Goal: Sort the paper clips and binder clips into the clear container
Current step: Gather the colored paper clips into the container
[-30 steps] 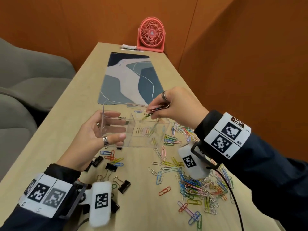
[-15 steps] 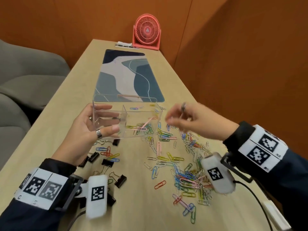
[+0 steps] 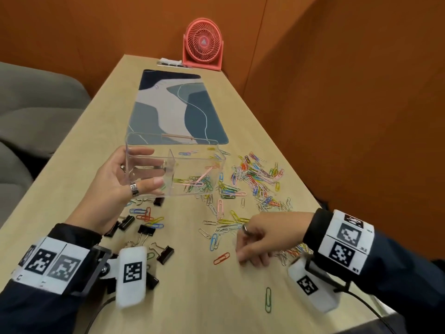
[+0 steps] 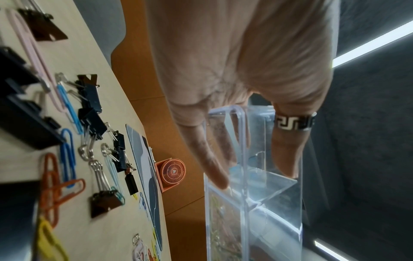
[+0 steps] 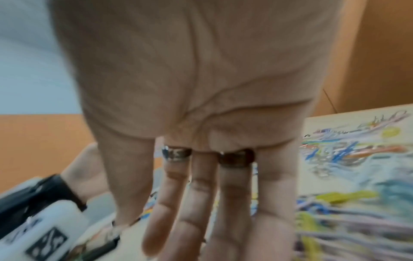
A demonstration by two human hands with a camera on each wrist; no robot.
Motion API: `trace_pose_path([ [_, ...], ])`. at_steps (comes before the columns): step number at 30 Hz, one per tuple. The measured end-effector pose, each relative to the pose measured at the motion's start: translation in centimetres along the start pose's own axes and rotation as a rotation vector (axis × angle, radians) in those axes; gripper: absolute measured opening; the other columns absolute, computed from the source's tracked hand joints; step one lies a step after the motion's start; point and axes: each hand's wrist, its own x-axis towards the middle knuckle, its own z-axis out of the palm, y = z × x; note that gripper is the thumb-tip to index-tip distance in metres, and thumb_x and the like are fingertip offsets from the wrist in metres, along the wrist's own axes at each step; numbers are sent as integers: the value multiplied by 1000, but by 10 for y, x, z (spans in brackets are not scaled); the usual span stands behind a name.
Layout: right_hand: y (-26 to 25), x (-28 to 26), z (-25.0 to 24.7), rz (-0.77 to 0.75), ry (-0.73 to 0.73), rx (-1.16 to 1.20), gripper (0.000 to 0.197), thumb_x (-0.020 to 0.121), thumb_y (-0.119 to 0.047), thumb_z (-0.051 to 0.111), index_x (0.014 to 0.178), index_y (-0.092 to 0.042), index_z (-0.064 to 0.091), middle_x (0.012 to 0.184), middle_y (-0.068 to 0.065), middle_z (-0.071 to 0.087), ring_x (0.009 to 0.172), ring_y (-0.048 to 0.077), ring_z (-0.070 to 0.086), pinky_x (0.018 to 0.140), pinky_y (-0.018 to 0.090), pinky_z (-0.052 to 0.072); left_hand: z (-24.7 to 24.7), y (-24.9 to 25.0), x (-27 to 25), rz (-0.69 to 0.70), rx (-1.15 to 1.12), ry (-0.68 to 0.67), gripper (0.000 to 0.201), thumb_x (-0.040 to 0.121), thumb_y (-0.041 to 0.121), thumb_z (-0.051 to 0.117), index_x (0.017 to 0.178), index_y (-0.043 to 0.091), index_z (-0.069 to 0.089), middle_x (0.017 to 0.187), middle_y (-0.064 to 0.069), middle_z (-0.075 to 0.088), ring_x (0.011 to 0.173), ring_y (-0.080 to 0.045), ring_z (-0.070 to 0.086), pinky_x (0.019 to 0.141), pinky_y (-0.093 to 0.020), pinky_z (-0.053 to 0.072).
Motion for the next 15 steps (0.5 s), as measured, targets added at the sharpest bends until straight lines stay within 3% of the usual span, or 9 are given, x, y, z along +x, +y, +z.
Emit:
trace_pose_path([
  [3,-14,8,-3,-99,75,22,19,92,-29,56,101,-13,63,83,1,67,69,17,62,67,27,50,-1,-2,1,-6,4,7,86,32,48,92,107,22,59,103,-5,70,97,-24,69,61,-31,58],
  [7,-26,26,8,-168,41,-157,21,89,-28,61,103,-13,66,87,4,68,66,11,57,70,32,53,-2,-3,2,-9,9,10,85,33,47,92,107,22,59,105,-6,70,98,-25,68,62,-32,58],
  [11,-21,31,-10,-107,148,-279,23,89,-33,59,101,-15,67,81,-5,65,59,-1,55,64,14,45,-4,-4,3,-5,15,17,85,33,47,92,108,22,59,105,-6,70,98,-26,68,62,-32,58],
  [13,-19,32,-21,-141,270,-237,24,90,-32,58,107,-16,66,96,0,68,79,7,59,75,20,45,-5,-3,3,0,19,20,85,34,48,92,108,22,59,105,-6,70,97,-25,68,63,-32,58],
  [15,-19,37,-25,-149,351,-338,36,91,-34,55,124,-21,57,125,4,56,111,15,49,94,28,41,-6,-3,4,9,30,35,86,33,49,91,108,23,59,105,-4,70,97,-25,68,65,-32,58],
])
